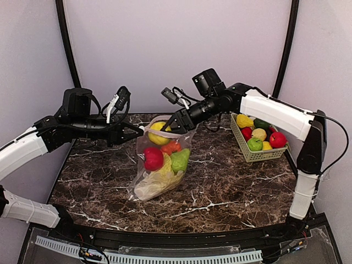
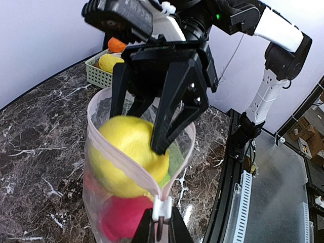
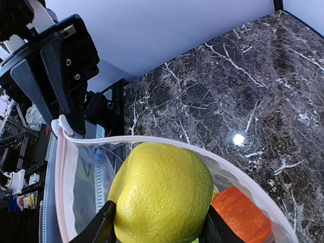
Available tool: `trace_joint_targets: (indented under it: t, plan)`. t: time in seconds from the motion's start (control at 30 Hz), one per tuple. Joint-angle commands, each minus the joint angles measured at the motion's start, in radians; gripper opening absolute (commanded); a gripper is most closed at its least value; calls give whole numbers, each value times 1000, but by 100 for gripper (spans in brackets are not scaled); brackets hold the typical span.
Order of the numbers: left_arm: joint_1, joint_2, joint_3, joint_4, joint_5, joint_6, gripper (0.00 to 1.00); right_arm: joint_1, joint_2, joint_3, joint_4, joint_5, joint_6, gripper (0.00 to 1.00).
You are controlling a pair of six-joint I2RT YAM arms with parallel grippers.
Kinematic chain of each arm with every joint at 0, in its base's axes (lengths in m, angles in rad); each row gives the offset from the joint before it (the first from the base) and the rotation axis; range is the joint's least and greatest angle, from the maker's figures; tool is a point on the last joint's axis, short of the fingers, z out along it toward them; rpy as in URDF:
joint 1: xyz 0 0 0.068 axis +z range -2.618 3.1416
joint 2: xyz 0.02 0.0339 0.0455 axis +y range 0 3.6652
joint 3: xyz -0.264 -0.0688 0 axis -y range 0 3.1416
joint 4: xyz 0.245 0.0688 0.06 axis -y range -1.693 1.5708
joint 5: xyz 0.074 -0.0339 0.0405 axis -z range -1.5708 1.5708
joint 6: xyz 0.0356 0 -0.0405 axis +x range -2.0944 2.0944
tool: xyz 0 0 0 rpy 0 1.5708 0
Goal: Place the food in the zip-top bag and seal the zipper
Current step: Place the fake fruit in the zipper food storage bag.
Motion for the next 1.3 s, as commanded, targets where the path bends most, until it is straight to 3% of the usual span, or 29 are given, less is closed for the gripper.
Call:
trace_joint_targets:
  t: [0.0,0.4,0.73,1.27]
  plan:
    - [-1,-11,8,34,29,-6,1,51,60,53,17,-29,2,49]
    - [0,-37,5,60,-8,7,1,96,126,-1,-18,34,-12,51]
    - [0,-40,0,49,-7,6,1,96,48,-44,41,101,7,78]
    - [0,-61,-19,35,-26,11,1,71,-200,-158,83,338,51,93]
